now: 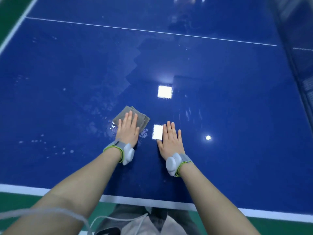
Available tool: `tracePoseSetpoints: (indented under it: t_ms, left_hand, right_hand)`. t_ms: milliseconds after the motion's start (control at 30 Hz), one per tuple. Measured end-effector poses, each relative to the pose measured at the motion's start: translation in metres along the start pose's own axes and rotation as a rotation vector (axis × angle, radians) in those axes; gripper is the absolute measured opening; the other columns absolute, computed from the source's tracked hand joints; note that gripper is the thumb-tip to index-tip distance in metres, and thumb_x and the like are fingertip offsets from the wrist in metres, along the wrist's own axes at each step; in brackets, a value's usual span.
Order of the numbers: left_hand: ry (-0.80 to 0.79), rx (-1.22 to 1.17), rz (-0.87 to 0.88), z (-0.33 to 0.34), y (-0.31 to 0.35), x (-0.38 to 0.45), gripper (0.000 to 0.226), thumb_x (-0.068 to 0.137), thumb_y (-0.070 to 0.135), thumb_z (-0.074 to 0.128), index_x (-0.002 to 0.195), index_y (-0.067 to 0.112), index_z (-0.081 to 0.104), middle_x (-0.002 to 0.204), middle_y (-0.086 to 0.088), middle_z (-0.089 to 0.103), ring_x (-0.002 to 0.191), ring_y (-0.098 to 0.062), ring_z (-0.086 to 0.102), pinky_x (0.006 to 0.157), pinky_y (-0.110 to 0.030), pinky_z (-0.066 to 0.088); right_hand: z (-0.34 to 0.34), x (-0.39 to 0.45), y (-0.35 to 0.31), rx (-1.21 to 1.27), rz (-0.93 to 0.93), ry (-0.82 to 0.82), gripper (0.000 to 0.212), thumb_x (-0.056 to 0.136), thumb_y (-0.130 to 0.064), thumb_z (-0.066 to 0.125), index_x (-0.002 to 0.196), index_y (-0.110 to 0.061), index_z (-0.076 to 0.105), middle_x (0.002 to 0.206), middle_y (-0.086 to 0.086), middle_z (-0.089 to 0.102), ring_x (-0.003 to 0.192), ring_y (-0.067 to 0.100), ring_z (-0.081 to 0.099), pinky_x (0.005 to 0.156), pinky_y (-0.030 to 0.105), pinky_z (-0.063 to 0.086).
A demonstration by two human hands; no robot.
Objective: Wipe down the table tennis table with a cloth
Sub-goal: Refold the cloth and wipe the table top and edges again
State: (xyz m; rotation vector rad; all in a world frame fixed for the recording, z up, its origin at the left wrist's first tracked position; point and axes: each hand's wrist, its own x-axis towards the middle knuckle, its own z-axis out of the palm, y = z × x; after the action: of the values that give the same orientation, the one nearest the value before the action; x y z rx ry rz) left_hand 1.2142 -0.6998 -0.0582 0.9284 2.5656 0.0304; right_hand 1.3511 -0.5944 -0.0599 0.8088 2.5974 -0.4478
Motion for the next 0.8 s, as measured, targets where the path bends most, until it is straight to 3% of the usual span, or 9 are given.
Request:
tracePoseSetpoints:
  t_ms: [200, 333, 500, 667, 800]
  left_hand:
    - [0.003, 0.128, 0.269, 0.011, -0.022, -0.026, 0.052, 0.100, 0.033, 0.007, 0.147, 0.016, -0.008, 0.156, -0.001, -0.014, 0.143, -0.015, -0.012, 0.112, -0.030, -0.013]
    - [-0.018, 0.048, 0.123, -0.001, -0.050, -0.022, 0.052, 0.102, 0.026, 0.019, 0.148, 0.016, -0.005, 0.156, -0.002, -0.012, 0.144, -0.016, -0.010, 0.114, -0.032, -0.009]
    - [-0.041, 0.039, 0.106, 0.003, -0.040, -0.030, 0.054, 0.102, 0.024, 0.019, 0.148, 0.014, -0.007, 0.155, -0.006, -0.016, 0.143, -0.020, -0.013, 0.114, -0.036, -0.010]
    - [-0.018, 0.160, 0.357, 0.024, -0.025, -0.062, 0.056, 0.101, 0.024, 0.021, 0.148, 0.015, -0.008, 0.155, -0.005, -0.015, 0.144, -0.020, -0.012, 0.114, -0.036, -0.010]
    - [0.026, 0.187, 0.645, 0.019, -0.051, -0.054, 0.052, 0.100, 0.027, 0.022, 0.147, 0.019, 0.002, 0.156, -0.005, 0.000, 0.145, -0.022, 0.004, 0.115, -0.035, -0.003]
  right_hand:
    - [0.007, -0.016, -0.018, 0.028, 0.044, -0.014, 0.061, 0.104, -0.036, 0.020, 0.150, -0.009, -0.008, 0.158, 0.005, -0.016, 0.145, 0.019, -0.016, 0.115, 0.036, -0.012]
    - [0.016, -0.033, -0.024, 0.034, 0.075, -0.011, 0.062, 0.103, -0.036, 0.022, 0.150, -0.010, -0.009, 0.158, 0.004, -0.016, 0.146, 0.019, -0.015, 0.116, 0.036, -0.010]
    - [0.027, -0.048, -0.040, 0.063, 0.133, -0.006, 0.063, 0.103, -0.036, 0.023, 0.150, -0.009, -0.008, 0.158, 0.005, -0.016, 0.145, 0.020, -0.016, 0.116, 0.038, -0.009]
    - [0.031, -0.053, -0.050, 0.106, 0.169, 0.006, 0.061, 0.104, -0.034, 0.024, 0.151, -0.009, -0.006, 0.159, 0.004, -0.013, 0.146, 0.019, -0.013, 0.116, 0.038, -0.007]
    - [0.035, -0.066, -0.054, 0.113, 0.173, 0.000, 0.060, 0.104, -0.033, 0.024, 0.151, -0.011, -0.005, 0.159, 0.003, -0.013, 0.146, 0.018, -0.013, 0.117, 0.038, -0.006]
